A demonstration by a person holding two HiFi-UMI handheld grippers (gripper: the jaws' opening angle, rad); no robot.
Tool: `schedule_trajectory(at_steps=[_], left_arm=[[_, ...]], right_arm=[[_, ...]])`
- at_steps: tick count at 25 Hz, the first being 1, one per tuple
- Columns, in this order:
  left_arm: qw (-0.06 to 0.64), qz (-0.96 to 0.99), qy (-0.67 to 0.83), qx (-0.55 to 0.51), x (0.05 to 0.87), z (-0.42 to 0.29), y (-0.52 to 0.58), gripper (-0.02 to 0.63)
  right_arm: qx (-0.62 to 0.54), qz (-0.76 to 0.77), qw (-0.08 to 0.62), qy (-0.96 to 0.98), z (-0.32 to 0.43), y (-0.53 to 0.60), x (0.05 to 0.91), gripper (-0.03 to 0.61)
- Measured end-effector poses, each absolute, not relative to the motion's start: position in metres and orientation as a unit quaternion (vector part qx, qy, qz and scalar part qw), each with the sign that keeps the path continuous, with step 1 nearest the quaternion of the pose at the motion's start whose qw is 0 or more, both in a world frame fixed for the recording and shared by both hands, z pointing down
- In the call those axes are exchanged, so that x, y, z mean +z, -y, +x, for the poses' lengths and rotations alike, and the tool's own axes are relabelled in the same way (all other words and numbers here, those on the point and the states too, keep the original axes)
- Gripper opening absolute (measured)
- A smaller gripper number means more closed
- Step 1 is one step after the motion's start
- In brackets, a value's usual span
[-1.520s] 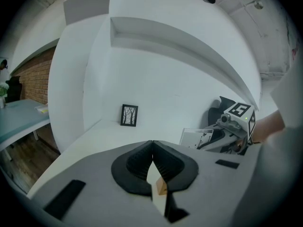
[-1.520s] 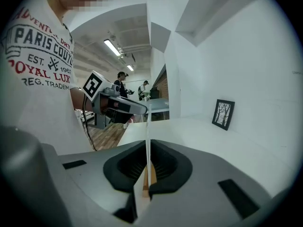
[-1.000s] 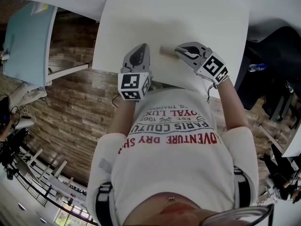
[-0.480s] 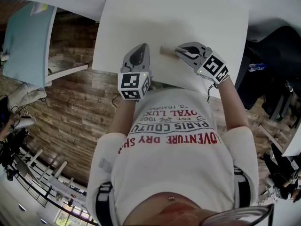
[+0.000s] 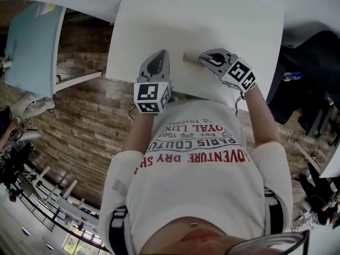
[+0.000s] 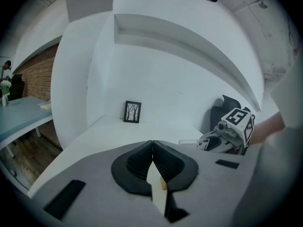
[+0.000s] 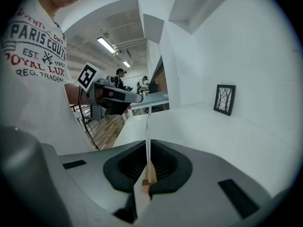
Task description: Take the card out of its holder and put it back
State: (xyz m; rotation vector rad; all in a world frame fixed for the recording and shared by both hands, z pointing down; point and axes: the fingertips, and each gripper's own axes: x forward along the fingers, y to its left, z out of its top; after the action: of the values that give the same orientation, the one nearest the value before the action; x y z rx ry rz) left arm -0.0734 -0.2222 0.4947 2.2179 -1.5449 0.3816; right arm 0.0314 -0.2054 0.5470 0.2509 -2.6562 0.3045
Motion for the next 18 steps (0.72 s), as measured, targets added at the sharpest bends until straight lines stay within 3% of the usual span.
schedule_trajectory(at_steps=[18], left_arm=[[0.212,0.792,0.551,0.153,0.508,-0.07,0.222,0.025]], right_arm=[[0.125,0.067,0.219,0.965,0.037,0.203,0.568,0.035]])
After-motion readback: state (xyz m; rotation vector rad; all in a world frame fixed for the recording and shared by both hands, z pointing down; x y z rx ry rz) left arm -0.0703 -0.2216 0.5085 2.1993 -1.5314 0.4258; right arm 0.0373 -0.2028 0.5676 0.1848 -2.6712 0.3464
